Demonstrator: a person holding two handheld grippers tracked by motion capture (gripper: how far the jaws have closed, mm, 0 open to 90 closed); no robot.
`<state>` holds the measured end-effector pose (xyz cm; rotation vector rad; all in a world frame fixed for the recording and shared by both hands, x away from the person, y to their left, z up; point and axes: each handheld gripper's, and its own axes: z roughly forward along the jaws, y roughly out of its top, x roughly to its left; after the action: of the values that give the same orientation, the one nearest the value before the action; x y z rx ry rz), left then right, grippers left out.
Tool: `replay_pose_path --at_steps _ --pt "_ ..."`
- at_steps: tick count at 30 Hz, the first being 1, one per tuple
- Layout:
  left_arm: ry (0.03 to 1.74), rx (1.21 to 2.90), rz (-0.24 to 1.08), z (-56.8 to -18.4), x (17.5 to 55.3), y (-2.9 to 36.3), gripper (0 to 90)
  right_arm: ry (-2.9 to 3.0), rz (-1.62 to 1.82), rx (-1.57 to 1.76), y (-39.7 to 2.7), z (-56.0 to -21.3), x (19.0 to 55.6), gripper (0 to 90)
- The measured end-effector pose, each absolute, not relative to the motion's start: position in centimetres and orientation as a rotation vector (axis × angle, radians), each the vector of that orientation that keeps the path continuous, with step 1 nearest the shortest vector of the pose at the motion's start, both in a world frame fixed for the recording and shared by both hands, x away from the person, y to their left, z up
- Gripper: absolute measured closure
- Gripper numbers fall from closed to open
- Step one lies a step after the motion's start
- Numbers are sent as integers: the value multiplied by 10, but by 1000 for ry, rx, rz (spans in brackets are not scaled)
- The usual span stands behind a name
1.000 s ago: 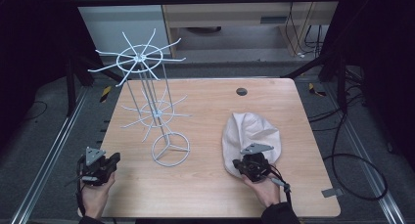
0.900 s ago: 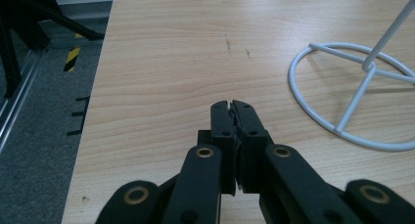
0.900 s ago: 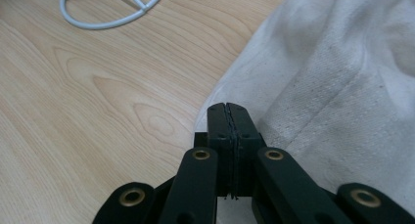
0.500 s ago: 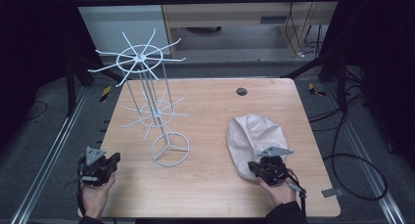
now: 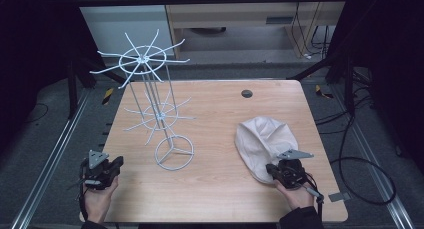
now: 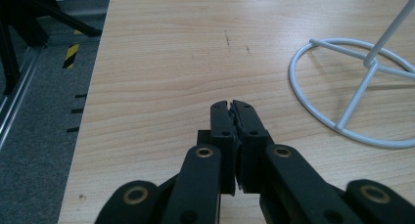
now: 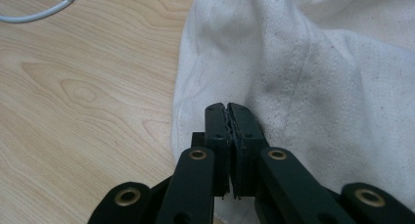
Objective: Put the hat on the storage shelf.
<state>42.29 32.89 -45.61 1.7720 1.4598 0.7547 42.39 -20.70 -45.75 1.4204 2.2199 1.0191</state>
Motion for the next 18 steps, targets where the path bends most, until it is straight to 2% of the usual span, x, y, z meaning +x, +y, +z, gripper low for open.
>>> replay_pose_path --at_steps 8,18 --pt "1463 1782 749 -458 425 329 864 2216 1069 1358 -201 -441 420 805" --pt "1468 1799 733 -461 427 328 824 2159 1050 1333 -200 -419 421 650"
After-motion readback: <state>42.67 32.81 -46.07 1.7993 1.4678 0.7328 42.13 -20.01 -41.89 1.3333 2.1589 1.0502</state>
